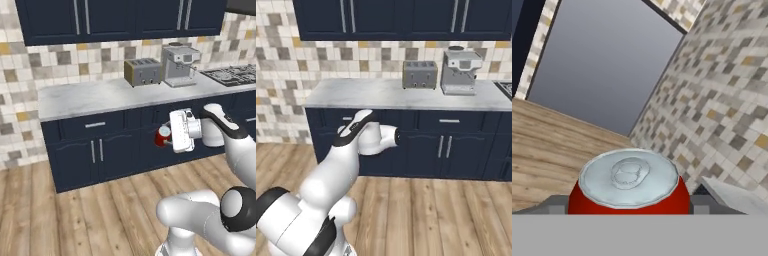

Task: Four empty soda cans are scattered around the kitchen. Gather all the cans and cluster them next to the stove for recycling.

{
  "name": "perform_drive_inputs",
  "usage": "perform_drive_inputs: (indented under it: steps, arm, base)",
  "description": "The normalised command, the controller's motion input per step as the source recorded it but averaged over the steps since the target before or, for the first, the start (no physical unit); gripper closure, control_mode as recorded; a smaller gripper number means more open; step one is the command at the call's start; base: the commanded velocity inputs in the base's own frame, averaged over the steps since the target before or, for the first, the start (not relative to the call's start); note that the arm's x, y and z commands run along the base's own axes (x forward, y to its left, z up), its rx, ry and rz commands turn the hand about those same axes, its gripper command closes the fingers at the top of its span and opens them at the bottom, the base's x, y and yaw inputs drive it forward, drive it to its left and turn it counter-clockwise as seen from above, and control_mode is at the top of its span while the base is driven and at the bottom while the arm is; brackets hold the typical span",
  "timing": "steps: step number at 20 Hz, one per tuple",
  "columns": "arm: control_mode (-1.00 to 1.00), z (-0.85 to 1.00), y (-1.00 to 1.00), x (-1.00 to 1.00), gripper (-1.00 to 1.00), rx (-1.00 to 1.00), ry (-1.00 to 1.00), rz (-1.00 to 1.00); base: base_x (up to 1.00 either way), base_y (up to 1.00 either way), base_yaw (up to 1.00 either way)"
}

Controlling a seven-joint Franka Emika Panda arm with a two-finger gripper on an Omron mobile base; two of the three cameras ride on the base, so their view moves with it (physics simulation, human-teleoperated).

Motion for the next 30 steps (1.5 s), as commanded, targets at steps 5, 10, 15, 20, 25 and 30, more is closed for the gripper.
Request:
perform_drive_inputs:
  steps: [5, 10, 15, 20, 25, 30]
  arm:
    - [1.0, 0.0, 0.0, 0.0, 1.0, 0.0, 0.0, 0.0]
    - [1.0, 0.0, 0.0, 0.0, 1.0, 0.0, 0.0, 0.0]
    - [1.0, 0.0, 0.0, 0.0, 1.0, 0.0, 0.0, 0.0]
    - [1.0, 0.0, 0.0, 0.0, 1.0, 0.0, 0.0, 0.0]
    - [1.0, 0.0, 0.0, 0.0, 1.0, 0.0, 0.0, 0.0]
    - [1.0, 0.0, 0.0, 0.0, 1.0, 0.0, 0.0, 0.0]
  base:
    - [0.58, -0.56, -0.22]
    - [0.69, -0.64, -0.17]
    - [0.78, -0.71, -0.12]
    - [0.72, -0.76, -0.1]
    - [0.66, -0.84, -0.08]
    - [0.63, -0.84, -0.09]
